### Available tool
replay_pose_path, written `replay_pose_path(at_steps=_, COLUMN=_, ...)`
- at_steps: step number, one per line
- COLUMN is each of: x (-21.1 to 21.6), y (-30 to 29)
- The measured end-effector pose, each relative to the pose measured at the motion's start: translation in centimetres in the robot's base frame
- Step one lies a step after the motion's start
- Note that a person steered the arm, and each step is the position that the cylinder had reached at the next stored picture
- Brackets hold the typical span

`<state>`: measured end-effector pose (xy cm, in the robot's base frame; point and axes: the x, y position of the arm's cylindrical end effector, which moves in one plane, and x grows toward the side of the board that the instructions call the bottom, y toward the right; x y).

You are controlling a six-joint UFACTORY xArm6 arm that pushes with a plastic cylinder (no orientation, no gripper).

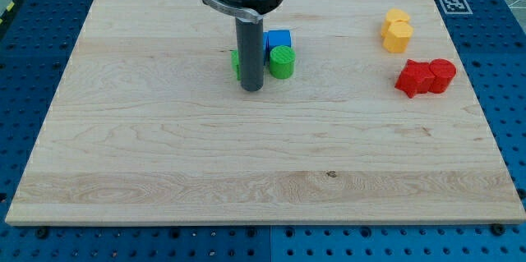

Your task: Slide the red star up a bit

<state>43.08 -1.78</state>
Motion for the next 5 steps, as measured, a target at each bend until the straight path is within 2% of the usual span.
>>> replay_pose_path(at_steps=2, x=0.3, y=2.7)
replay_pose_path(at_steps=4, x=4.6, y=8.2)
replay_pose_path(at_steps=5, x=4.6, y=9.0)
